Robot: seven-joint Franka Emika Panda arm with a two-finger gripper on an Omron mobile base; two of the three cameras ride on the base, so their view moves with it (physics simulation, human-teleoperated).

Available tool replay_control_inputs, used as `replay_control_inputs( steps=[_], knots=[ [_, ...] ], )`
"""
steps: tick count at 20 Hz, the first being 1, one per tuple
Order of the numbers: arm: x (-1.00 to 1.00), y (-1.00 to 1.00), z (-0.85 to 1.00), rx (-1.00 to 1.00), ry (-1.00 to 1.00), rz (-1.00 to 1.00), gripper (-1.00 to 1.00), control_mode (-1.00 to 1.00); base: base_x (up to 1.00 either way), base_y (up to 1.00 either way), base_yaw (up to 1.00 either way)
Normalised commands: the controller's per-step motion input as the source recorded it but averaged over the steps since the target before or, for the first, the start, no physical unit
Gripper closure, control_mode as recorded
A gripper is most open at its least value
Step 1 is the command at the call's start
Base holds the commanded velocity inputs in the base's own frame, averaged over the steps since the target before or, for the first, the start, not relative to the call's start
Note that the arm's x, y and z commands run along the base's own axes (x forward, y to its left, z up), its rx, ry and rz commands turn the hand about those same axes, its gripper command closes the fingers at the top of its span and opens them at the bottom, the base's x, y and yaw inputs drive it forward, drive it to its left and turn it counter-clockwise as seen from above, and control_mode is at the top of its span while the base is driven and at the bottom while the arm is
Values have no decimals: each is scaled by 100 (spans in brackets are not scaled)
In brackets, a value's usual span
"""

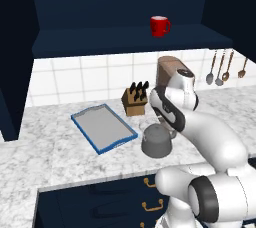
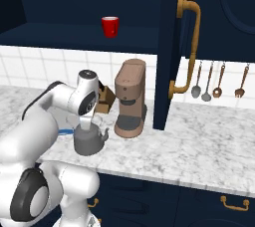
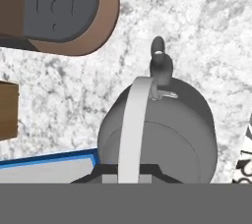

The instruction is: Pick the kettle from the counter and place it on the tray. Then pick the mug from the cabinet and place it on the tray. Then close the cabinet doors.

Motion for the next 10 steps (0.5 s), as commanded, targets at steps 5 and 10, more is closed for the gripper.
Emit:
replay_control_inputs(
  steps=[5,10],
  knots=[
    [-16,-13,29,0,-5,0,100,-100,0,0,0],
    [-13,-1,56,-7,-6,0,100,-100,0,0,0]
  ],
)
